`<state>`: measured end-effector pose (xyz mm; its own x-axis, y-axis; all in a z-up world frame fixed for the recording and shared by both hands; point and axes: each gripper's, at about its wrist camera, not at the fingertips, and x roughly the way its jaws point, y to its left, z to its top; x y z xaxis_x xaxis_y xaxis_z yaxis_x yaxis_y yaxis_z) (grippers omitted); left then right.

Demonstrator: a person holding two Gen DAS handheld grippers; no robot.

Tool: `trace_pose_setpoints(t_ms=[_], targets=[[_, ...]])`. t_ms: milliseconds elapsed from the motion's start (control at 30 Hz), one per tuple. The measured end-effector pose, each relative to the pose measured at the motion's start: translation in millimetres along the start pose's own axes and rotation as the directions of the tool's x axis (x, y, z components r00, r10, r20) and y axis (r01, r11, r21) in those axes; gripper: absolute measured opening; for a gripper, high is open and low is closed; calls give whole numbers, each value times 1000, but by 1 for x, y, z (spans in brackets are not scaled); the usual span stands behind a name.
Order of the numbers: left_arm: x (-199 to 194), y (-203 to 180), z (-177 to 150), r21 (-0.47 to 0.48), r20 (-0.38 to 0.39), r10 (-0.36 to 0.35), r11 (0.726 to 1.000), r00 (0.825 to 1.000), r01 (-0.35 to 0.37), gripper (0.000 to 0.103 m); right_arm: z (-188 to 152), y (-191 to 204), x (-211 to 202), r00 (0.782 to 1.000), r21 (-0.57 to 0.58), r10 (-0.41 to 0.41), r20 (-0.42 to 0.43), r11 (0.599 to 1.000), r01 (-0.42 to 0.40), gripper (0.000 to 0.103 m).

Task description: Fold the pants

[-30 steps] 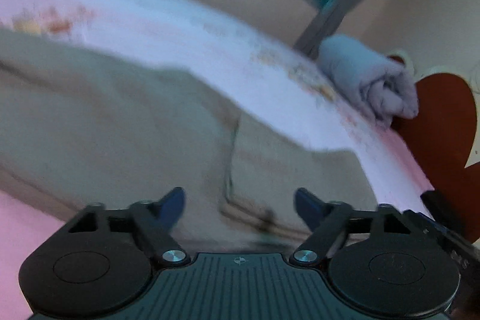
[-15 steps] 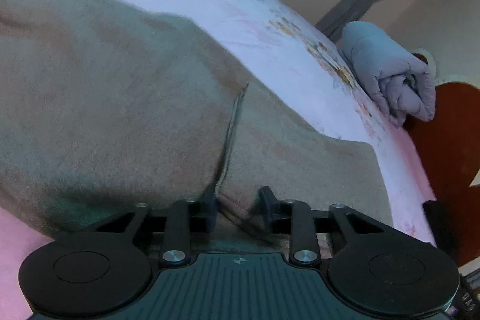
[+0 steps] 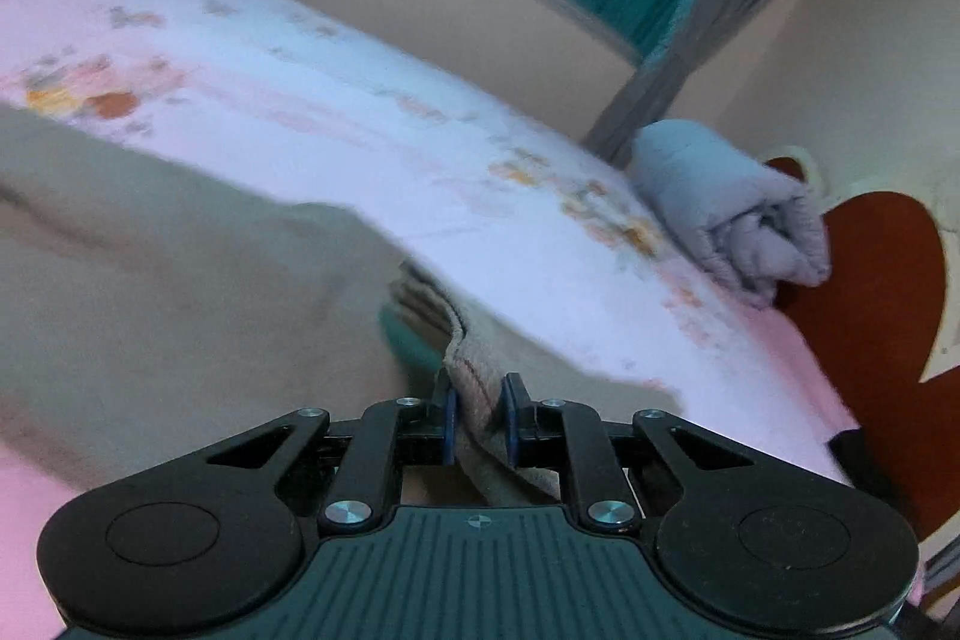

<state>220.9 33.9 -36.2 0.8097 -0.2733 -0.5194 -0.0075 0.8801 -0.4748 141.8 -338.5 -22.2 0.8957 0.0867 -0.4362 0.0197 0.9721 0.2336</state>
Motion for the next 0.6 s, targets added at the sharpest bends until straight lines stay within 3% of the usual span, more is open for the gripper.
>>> trace_pose_setpoints(t_ms=[100, 133, 167, 233, 300, 333, 367, 400, 433, 467, 533, 600], targets=[[31, 19, -20, 33, -131, 99, 995, 986, -95, 19, -1, 8, 16, 995, -60, -2, -101, 998, -4, 62], [36, 26, -27, 30, -125, 84, 996, 989, -81, 21, -1, 13, 25, 988, -89, -18, -156, 996, 4, 62], [35, 27, -29, 24, -104, 73, 997, 992, -71, 22, -2, 17, 34, 978, -109, -22, -209, 994, -1, 54], [32, 25, -27, 13, -99, 69, 998, 993, -68, 29, -1, 21, 32, 984, -120, -24, -174, 993, 3, 50], [25, 23, -24, 43, -70, 88, 995, 994, -86, 56, 1, 26, 20, 996, -136, 5, -86, 991, -17, 55], [20, 20, -22, 68, -32, 105, 992, 994, -102, 90, 1, 29, 21, 996, -148, 24, -81, 988, -36, 61], [16, 16, -22, 99, 13, 137, 986, 990, -138, 103, -1, 34, 29, 994, -181, 14, -112, 983, -34, 64], [14, 17, -21, 114, 32, 170, 978, 985, -173, 103, -7, 39, 48, 978, -246, -68, -197, 969, 18, 63], [16, 18, -18, 123, 15, 192, 974, 981, -192, 103, -12, 40, 68, 946, -274, -152, -287, 959, 71, 63], [19, 21, -16, 119, -17, 186, 976, 982, -183, 103, -12, 33, 76, 935, -235, -153, -318, 969, 79, 63], [14, 26, -13, 106, -2, 177, 979, 984, -176, 103, -6, 27, 79, 935, -203, -170, -310, 973, 109, 64], [8, 32, -12, 109, 13, 183, 977, 983, -184, 103, -1, 27, 69, 950, -192, -165, -265, 975, 115, 55]])
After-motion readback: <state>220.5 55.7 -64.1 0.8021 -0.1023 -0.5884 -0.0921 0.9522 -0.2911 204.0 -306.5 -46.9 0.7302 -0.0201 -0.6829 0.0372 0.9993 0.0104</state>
